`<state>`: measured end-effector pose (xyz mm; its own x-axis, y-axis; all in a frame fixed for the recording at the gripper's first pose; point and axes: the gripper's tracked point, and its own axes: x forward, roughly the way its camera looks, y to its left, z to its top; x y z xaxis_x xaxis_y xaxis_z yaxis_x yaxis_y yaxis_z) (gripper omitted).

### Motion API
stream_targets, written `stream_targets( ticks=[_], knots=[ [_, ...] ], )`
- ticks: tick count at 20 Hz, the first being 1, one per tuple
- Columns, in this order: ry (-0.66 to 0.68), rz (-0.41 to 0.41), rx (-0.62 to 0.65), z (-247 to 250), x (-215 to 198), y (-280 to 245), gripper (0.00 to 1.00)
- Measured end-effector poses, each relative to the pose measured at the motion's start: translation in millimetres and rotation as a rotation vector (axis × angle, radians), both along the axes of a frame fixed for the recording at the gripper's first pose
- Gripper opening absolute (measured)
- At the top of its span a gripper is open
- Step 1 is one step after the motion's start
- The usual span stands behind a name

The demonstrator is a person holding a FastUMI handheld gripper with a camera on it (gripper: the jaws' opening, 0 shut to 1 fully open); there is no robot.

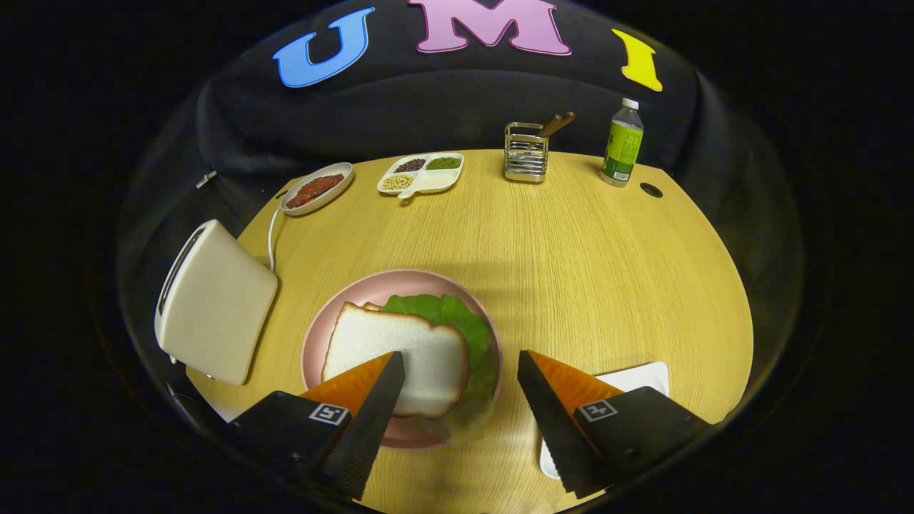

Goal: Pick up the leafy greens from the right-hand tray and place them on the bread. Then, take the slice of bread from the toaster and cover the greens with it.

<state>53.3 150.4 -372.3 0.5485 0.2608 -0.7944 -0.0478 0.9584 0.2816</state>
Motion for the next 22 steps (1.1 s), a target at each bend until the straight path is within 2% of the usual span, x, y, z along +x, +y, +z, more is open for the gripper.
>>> stream_targets(
  ticks=[5, 11, 15, 19, 22],
  knots=[
    [-0.144, 0.031, 0.025, 57.6, 7.9, -3.6, 1.00],
    [-0.403, 0.124, 0.051, 169.3, 14.8, -7.3, 0.99],
    [-0.542, 0.130, 0.066, 234.4, 4.5, -21.1, 0.99],
    [-0.649, 0.127, 0.064, 273.8, -15.2, -39.1, 0.99],
    [-0.697, 0.177, 0.058, 282.6, -28.2, -44.9, 0.99]
  ],
)
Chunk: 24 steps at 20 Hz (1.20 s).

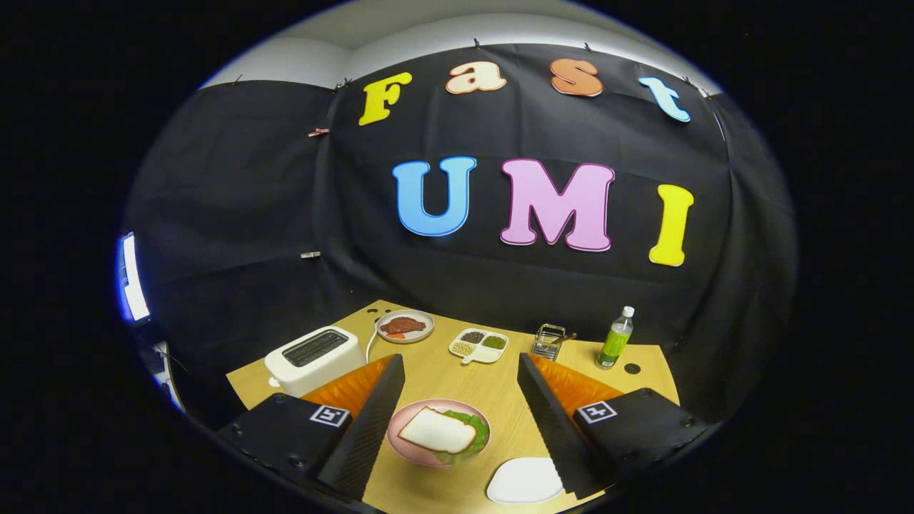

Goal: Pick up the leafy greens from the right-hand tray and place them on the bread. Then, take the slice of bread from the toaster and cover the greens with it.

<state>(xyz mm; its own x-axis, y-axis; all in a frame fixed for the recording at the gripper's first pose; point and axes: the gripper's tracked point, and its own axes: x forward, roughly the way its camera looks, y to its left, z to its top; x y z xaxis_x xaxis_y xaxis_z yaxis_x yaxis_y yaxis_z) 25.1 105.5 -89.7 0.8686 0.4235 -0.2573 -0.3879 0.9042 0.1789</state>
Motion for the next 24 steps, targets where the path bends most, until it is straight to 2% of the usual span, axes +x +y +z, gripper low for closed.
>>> stream_targets(
  ticks=[6, 10, 15, 24],
  knots=[
    [-0.006, 0.137, -0.031, -9.8, -17.0, 3.0, 0.98],
    [-0.010, 0.186, -0.043, -19.8, -22.9, -0.1, 0.97],
    [0.000, 0.207, -0.043, -28.0, -26.7, -2.1, 0.97],
    [-0.001, 0.180, -0.047, -34.5, -26.0, -16.1, 0.97]
  ],
)
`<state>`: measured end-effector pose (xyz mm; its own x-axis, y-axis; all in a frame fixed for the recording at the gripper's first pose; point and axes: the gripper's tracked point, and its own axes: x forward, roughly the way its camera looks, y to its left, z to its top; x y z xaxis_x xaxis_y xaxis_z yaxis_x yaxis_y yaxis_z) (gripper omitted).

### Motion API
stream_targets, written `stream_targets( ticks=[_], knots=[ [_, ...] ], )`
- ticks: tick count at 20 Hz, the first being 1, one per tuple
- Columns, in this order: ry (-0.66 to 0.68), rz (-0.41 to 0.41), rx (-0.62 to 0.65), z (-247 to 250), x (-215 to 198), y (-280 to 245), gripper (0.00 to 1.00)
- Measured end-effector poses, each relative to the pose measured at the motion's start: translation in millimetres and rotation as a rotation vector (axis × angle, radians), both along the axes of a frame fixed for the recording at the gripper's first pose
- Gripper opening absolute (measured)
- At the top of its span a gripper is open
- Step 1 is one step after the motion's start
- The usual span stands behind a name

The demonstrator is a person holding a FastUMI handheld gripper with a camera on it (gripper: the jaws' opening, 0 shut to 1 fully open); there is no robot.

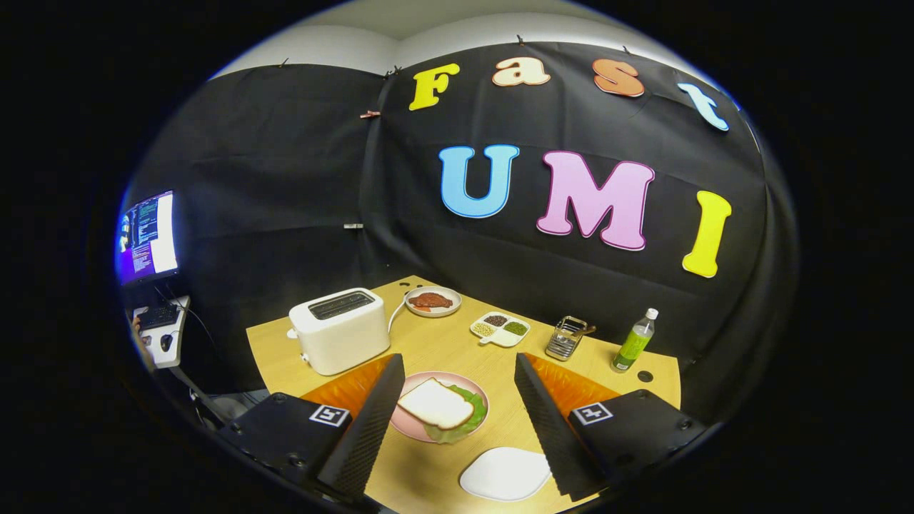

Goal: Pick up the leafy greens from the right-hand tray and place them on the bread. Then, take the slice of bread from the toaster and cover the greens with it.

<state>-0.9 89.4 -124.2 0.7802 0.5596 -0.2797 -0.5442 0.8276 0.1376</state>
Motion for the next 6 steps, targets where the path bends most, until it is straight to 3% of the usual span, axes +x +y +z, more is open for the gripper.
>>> stream_targets(
  ticks=[6],
  knots=[
    [-0.026, -0.017, -0.011, 0.5, 2.1, -4.0, 0.97]
  ],
)
